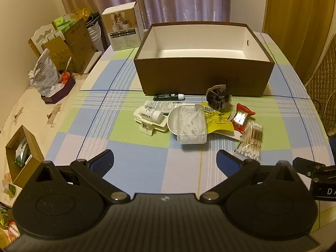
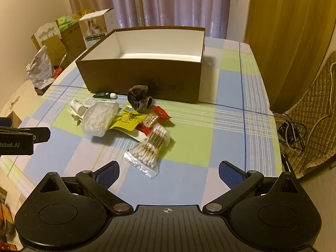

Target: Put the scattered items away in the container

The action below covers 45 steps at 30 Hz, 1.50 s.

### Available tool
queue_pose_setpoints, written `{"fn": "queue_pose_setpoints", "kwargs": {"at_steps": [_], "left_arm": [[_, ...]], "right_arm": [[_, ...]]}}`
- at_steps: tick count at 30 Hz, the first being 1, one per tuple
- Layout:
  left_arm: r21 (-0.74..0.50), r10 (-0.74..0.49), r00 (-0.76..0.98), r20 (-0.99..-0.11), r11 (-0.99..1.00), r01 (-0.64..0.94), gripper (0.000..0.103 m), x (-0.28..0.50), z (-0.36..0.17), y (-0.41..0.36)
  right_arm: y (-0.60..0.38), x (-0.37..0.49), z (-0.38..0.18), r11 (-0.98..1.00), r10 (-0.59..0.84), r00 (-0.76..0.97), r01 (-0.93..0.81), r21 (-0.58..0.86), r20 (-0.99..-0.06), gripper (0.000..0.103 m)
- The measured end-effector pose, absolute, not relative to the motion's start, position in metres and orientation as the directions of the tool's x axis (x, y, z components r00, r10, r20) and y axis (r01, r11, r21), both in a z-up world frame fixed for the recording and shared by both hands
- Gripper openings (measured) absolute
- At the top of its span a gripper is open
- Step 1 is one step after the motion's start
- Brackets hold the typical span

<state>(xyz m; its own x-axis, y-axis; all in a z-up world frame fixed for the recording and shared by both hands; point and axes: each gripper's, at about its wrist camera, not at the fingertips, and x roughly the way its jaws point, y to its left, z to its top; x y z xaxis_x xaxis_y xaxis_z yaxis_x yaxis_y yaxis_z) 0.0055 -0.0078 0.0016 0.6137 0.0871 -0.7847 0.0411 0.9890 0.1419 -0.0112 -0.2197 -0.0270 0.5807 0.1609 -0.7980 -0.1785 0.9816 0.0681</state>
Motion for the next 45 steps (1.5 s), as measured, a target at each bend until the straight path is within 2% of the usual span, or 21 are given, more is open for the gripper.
{"fn": "queue_pose_setpoints", "kwargs": {"at_steps": [45], "left_arm": [[0.154, 0.102, 0.531, -0.841, 0.987, 0.053, 0.102, 0.002, -0.024, -0.002]], "right_arm": [[-0.218, -0.007, -0.044, 0.98, 0.169, 0.514, -0.18, 0.087, -0.841, 0.103]]}}
